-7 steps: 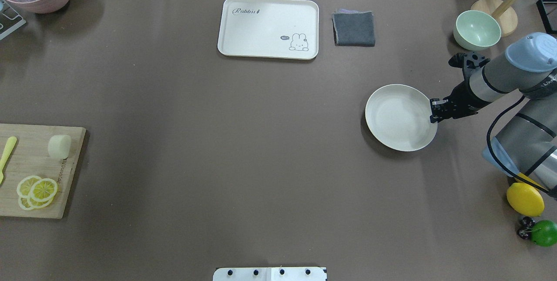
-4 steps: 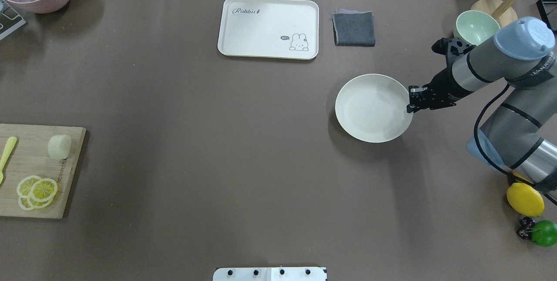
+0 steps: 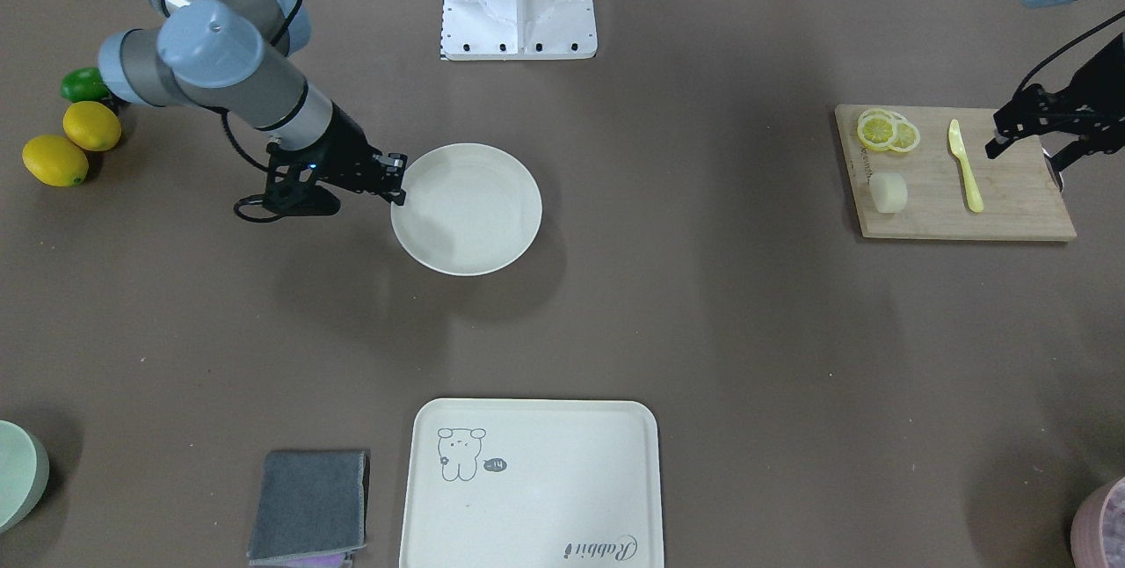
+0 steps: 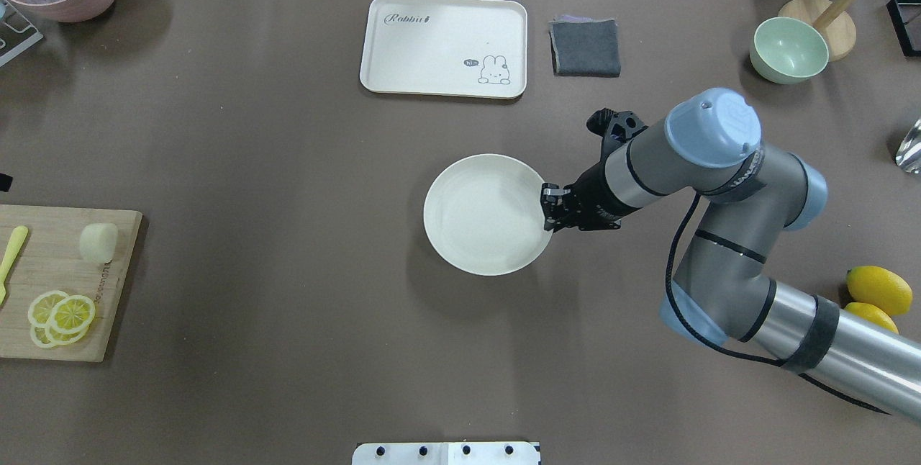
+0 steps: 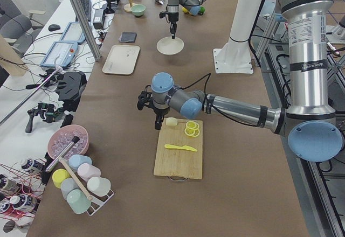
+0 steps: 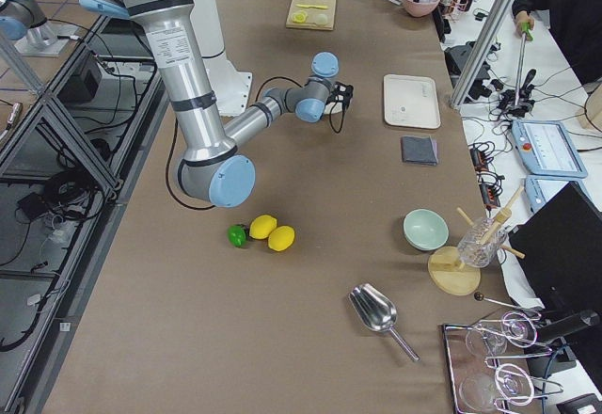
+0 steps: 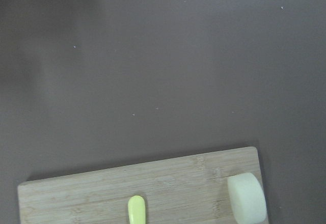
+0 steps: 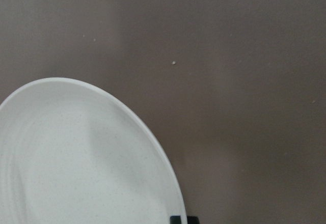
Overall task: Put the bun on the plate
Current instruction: 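Slide the white plate centerward with the right gripper while the left reaches the bun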
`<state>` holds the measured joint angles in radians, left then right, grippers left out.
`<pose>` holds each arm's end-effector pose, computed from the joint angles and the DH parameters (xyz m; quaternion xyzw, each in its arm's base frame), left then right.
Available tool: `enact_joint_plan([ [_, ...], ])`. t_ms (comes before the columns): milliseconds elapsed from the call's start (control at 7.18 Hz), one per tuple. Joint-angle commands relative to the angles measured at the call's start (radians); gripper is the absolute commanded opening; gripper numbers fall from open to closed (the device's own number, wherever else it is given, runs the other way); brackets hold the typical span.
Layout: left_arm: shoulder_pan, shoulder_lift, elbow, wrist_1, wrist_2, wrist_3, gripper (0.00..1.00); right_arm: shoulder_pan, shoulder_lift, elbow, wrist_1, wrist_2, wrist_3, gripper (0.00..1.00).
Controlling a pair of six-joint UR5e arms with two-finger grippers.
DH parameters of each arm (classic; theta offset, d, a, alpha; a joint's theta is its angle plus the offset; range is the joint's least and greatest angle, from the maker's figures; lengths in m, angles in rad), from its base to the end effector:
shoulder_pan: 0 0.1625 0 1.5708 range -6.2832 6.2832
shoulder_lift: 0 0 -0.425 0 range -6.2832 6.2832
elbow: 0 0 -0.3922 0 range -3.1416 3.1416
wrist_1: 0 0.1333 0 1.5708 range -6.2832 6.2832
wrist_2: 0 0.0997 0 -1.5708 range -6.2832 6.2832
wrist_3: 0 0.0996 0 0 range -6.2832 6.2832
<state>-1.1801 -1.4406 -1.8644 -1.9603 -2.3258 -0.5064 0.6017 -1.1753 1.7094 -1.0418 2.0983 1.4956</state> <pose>0.1130 -0.4452 0.5295 0.0749 0.4296 0.0487 0.8986 -0.4682 -0.4223 0.3098 -0.0495 -0.5362 0.0890 0.8379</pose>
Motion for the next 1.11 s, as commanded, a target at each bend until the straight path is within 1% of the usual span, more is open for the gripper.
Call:
enact_joint_plan([
  [0,0.167,-0.007,0.025,-0.086,0.095,-0.221,0.97,-0.091,0.031,-0.001,0.0,-0.085,0.064,0.0],
  [139,0.216,-0.015,0.03,-0.091,0.117,-0.297,0.97,-0.103,0.034,-0.004,0.0,-0.098,0.069,0.0],
  [279,0.274,-0.043,0.033,-0.091,0.158,-0.392,0.97,-0.115,0.034,-0.004,0.0,-0.112,0.077,0.0],
  [418,0.308,-0.046,0.053,-0.091,0.198,-0.399,0.97,-0.117,0.034,-0.004,0.002,-0.113,0.084,0.0],
  [557,0.31,-0.046,0.071,-0.094,0.21,-0.397,0.97,-0.119,0.034,-0.004,0.002,-0.113,0.09,0.0],
  [697,0.312,-0.043,0.068,-0.092,0.214,-0.4,0.96,-0.119,0.034,-0.004,0.0,-0.115,0.09,0.0],
  [836,0.316,-0.046,0.082,-0.092,0.214,-0.399,0.93,-0.119,0.034,-0.005,0.0,-0.118,0.103,0.23],
  [975,0.326,-0.058,0.089,-0.092,0.214,-0.4,0.93,-0.12,0.034,-0.007,0.0,-0.132,0.115,0.29],
])
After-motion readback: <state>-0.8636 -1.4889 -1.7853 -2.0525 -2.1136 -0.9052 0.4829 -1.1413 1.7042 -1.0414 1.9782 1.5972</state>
